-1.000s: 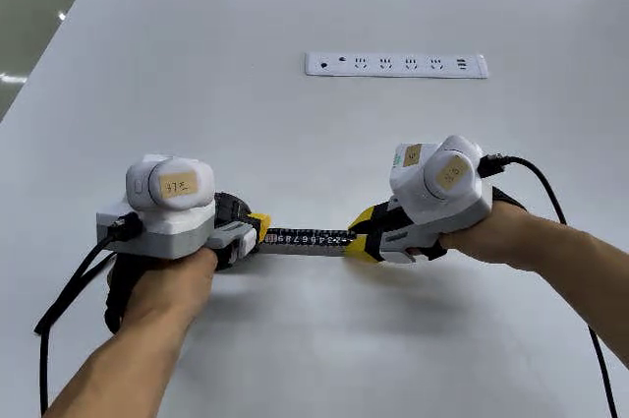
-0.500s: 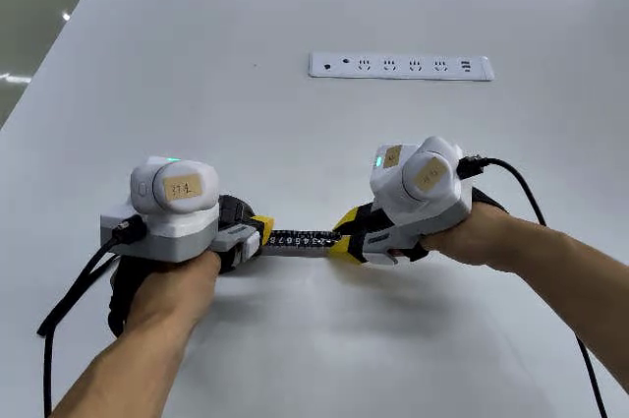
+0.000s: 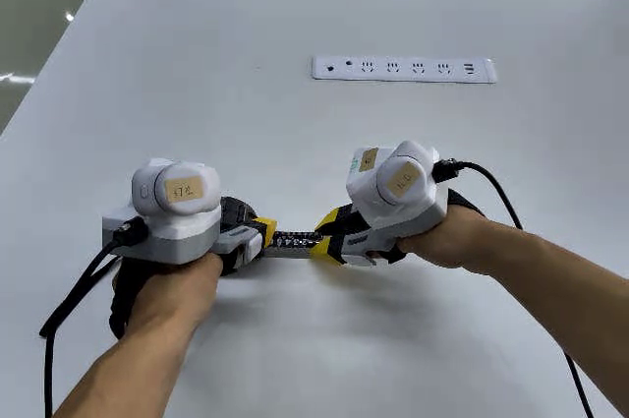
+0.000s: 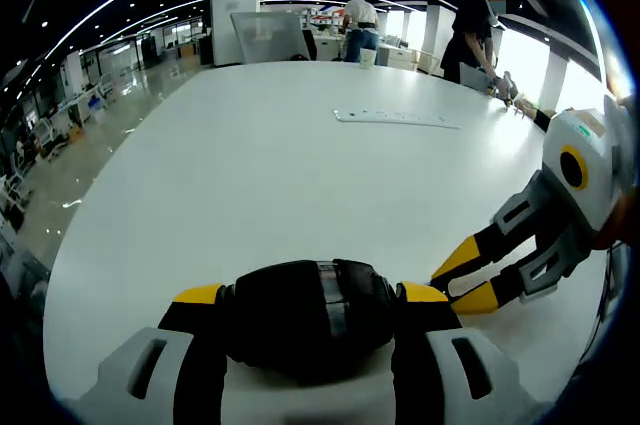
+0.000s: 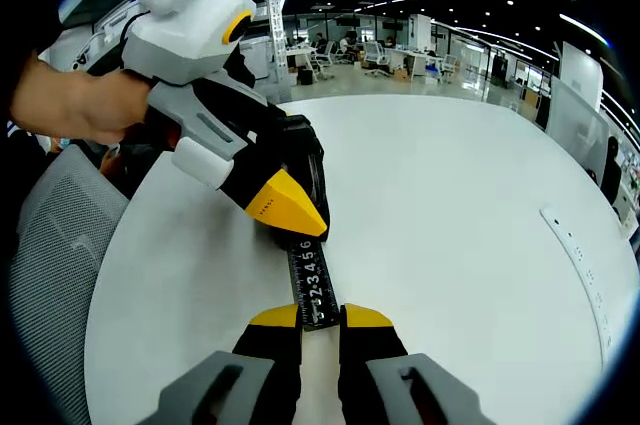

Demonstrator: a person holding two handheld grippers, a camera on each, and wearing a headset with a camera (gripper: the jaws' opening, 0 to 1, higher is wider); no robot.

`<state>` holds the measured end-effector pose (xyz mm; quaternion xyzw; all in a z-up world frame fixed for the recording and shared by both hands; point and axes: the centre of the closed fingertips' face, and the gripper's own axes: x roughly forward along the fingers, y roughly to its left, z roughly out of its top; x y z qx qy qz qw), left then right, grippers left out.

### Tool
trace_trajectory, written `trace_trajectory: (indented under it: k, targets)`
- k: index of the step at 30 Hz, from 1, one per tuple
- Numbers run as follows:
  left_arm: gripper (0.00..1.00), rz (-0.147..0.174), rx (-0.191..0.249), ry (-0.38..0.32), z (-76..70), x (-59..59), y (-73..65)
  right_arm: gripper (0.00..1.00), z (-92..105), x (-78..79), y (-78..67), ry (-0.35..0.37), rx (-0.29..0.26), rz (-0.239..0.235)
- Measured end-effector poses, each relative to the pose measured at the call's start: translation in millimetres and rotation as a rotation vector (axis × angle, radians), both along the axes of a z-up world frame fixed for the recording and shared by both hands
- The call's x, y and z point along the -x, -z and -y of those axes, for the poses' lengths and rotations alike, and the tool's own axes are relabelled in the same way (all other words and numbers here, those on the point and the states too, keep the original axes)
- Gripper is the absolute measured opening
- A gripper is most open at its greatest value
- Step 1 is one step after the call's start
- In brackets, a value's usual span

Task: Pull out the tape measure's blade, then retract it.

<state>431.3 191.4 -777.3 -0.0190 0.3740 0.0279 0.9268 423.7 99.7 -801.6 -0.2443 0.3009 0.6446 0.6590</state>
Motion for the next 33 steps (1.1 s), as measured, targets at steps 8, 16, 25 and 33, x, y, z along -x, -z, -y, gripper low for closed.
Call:
trace_trajectory:
  k: [8,16,25,33]
  targets:
    - [0.63,-0.001,0.004,0.000,-0.7,-0.1,0.1,0.10,-15.1,2.1,-0.4,-0.004,-0.014,-0.002]
    - [0.63,-0.003,0.010,0.001,0.3,0.8,0.2,0.10,-28.3,3.5,-0.6,-0.011,-0.030,0.007]
    - [0.63,-0.007,0.010,0.003,0.1,0.1,0.8,0.10,-41.4,5.9,-0.8,-0.023,-0.050,0.006]
    - [0.63,-0.007,0.010,0.002,0.3,-0.5,1.1,0.11,-45.1,6.4,-1.0,-0.031,-0.056,0.013]
